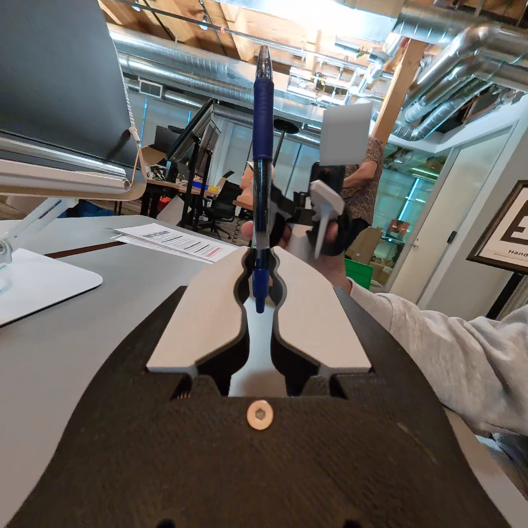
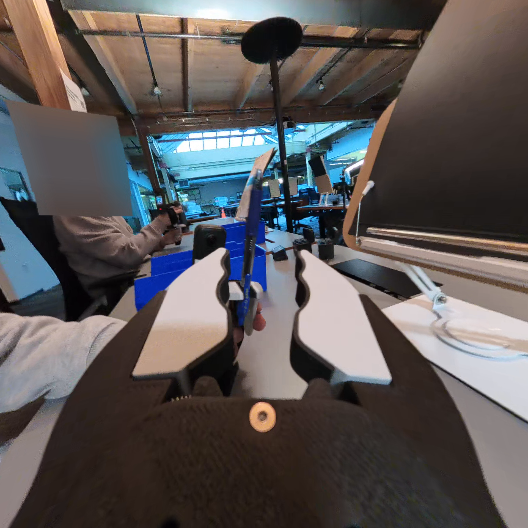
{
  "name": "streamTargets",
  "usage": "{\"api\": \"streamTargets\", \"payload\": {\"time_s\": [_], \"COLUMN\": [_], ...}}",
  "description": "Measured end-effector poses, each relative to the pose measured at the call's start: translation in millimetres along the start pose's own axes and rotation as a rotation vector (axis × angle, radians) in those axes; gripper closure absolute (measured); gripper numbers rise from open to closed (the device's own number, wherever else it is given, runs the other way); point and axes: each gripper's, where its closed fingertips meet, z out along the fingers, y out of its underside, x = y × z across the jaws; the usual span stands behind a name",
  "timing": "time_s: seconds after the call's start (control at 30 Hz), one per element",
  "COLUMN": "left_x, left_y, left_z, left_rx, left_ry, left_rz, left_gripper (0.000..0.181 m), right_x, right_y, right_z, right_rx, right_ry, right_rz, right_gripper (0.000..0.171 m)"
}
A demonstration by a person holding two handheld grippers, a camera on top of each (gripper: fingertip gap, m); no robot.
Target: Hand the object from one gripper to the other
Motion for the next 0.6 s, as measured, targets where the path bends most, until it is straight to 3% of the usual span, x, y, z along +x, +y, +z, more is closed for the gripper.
{"api": "streamTargets", "payload": {"time_s": [0.4,0.6], "left_x": [19.7,37.2], "left_y": [14.8,23.9], "left_z": [8.1,11.6], "left_rx": [-0.046,-0.085], "left_ry": [0.007,0.032], "left_rz": [0.060,0.070], "left_gripper": [0.173,0.173], "right_x": [-26.1,-41.4], "right_y": [0.9,1.8], "right_z": [7.2,16.2], "right_rx": [-0.070,-0.072], "right_ry": [-0.038,-0.059], "right_rz": [-0.040,-0.085], "right_gripper": [0.131,0.141]}}
